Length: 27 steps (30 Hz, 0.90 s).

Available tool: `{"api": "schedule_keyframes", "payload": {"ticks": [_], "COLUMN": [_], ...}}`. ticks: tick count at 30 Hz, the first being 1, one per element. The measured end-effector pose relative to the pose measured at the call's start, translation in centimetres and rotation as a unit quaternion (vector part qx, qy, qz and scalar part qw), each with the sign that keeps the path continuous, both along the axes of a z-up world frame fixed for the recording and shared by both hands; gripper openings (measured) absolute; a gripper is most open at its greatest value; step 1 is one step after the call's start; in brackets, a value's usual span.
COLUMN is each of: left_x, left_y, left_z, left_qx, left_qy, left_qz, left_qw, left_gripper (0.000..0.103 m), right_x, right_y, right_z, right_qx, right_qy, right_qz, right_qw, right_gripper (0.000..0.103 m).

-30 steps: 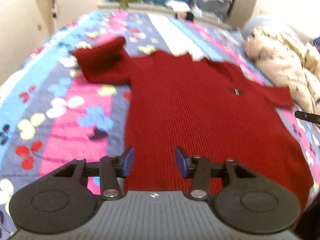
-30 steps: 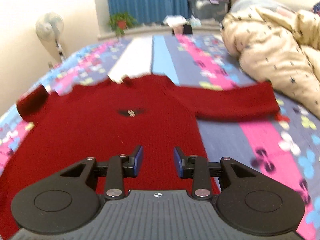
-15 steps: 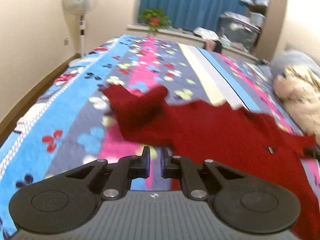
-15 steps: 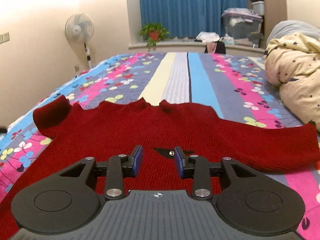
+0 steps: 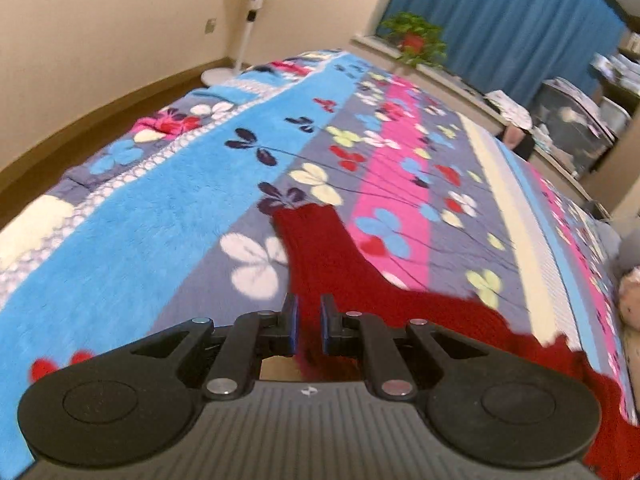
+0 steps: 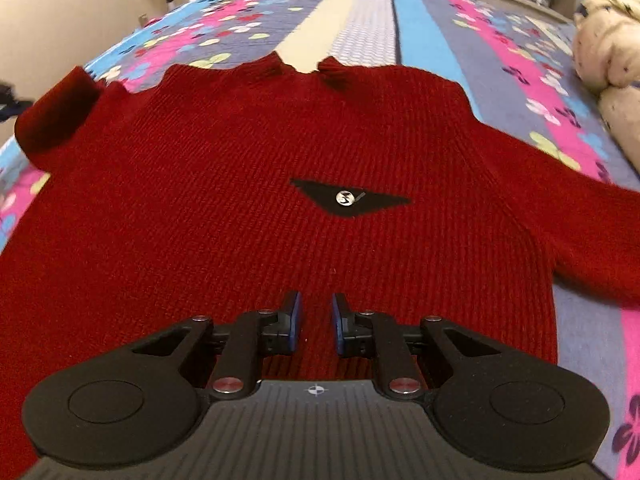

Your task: Fold small clothes

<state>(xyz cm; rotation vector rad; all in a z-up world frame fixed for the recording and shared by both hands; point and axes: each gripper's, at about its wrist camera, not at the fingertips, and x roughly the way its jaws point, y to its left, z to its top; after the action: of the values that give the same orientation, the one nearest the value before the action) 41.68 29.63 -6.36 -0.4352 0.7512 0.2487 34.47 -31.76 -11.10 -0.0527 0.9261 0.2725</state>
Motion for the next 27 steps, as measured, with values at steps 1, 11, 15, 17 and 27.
{"api": "schedule_keyframes", "payload": {"ticks": [1, 11, 15, 17, 27], "left_x": [1.1, 5.1, -3.8, -6.6, -12.0], "left_y": [0.6, 0.6, 6.2, 8.1, 11.8], "left_z": [-0.7, -3.7, -0.7, -1.9, -7.1], "left_qx": [-0.007, 0.017, 0.029, 0.003, -0.144], "left_qy": [0.004, 0.027, -0.116, -0.096, -0.066], "left_qz": [0.001, -0.066, 0.196, 0.214, 0.237], "left_qw": [1.0000, 0.9973, 0.9733, 0.9722, 0.9586], "left_gripper": [0.013, 0.014, 0.013, 0.014, 0.038], "right_x": [0.0, 0.5, 0.5, 0.5, 0.2], "right_y": [0.1, -0.3, -0.4, -0.4, 0.0], "right_z": [-0.1, -0.5, -0.5, -0.5, -0.4], "right_qx": [-0.003, 0.013, 0.013, 0.013, 0.004], "right_qy": [-0.002, -0.014, -0.014, -0.015, -0.021], "right_qz": [0.003, 0.007, 0.006, 0.005, 0.003], "right_qw": [1.000, 1.000, 1.000, 1.000, 1.000], "right_gripper": [0.017, 0.017, 0.017, 0.017, 0.017]}}
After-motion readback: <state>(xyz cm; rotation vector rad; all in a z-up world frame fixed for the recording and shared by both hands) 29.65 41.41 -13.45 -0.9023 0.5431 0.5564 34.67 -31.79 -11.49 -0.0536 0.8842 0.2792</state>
